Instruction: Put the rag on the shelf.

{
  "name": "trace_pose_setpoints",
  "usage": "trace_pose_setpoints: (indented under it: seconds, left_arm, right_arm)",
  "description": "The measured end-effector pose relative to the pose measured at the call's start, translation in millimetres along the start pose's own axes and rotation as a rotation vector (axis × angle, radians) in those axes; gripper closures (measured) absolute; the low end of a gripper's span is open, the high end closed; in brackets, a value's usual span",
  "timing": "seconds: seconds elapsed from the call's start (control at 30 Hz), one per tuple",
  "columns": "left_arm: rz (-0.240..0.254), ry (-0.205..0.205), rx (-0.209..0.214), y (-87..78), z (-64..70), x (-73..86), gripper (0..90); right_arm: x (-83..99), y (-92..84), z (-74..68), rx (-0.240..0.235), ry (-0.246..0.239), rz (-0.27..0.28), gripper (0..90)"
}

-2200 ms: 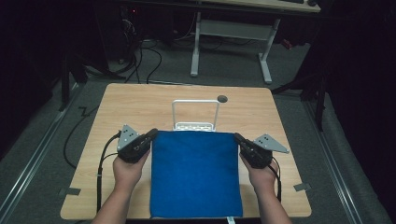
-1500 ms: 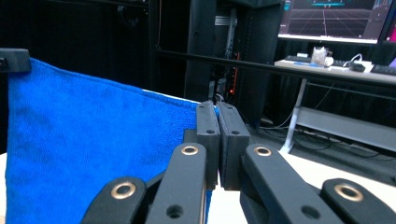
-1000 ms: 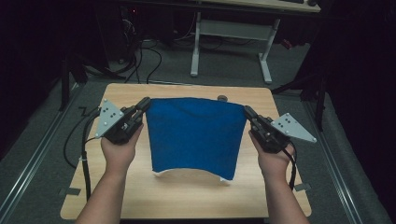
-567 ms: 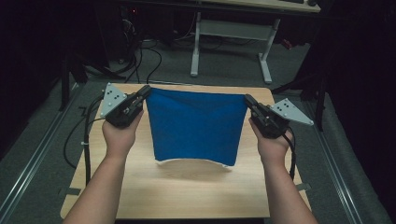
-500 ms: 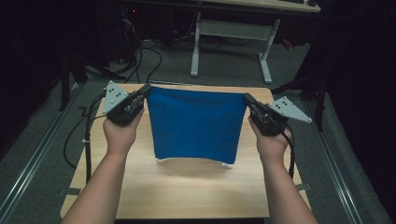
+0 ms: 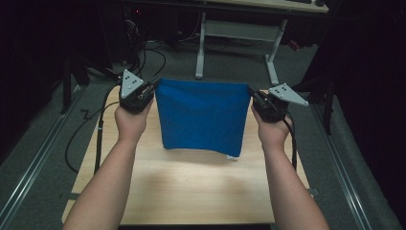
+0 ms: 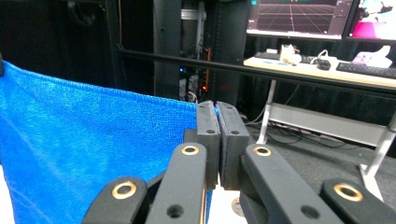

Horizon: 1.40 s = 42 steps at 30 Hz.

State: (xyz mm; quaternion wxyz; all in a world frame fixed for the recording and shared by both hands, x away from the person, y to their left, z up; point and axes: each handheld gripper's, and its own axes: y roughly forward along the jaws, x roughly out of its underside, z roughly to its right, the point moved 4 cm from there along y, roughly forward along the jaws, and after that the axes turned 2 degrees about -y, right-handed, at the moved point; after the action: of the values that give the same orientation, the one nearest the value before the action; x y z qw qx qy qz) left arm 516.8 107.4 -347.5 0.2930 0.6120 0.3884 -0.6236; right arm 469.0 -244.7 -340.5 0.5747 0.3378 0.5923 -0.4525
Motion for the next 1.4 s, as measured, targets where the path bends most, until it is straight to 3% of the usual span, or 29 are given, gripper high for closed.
trace_pose_setpoints:
  seconds: [0.3,0.53,0.7,0.97,1.17,1.4]
  left_arm:
    - [-0.093,0.006,-0.026,35.0,-8.3,17.6,88.3]
    - [-0.22,-0.025,-0.001,50.2,-13.5,49.8,88.2]
    - [-0.266,-0.058,0.029,51.8,-13.0,75.7,88.2]
    - [-0.322,-0.089,0.061,49.5,-5.7,110.8,88.3]
    - [-0.341,-0.103,0.09,46.9,-0.6,125.2,88.3]
    - [-0.357,-0.124,0.117,42.4,1.9,140.0,88.2]
  right_arm:
    - [10.9,35.1,16.5,0.034,-0.022,-0.082,89.5]
    - [37.9,60.2,21.1,0.034,-0.012,-0.171,89.5]
    - [63.0,68.2,22.6,0.023,0.02,-0.239,89.4]
    - [92.4,73.2,18.6,-0.008,0.059,-0.291,89.4]
    - [110.0,73.6,11.5,-0.043,0.094,-0.327,89.3]
    - [122.9,72.1,2.6,-0.07,0.099,-0.335,89.2]
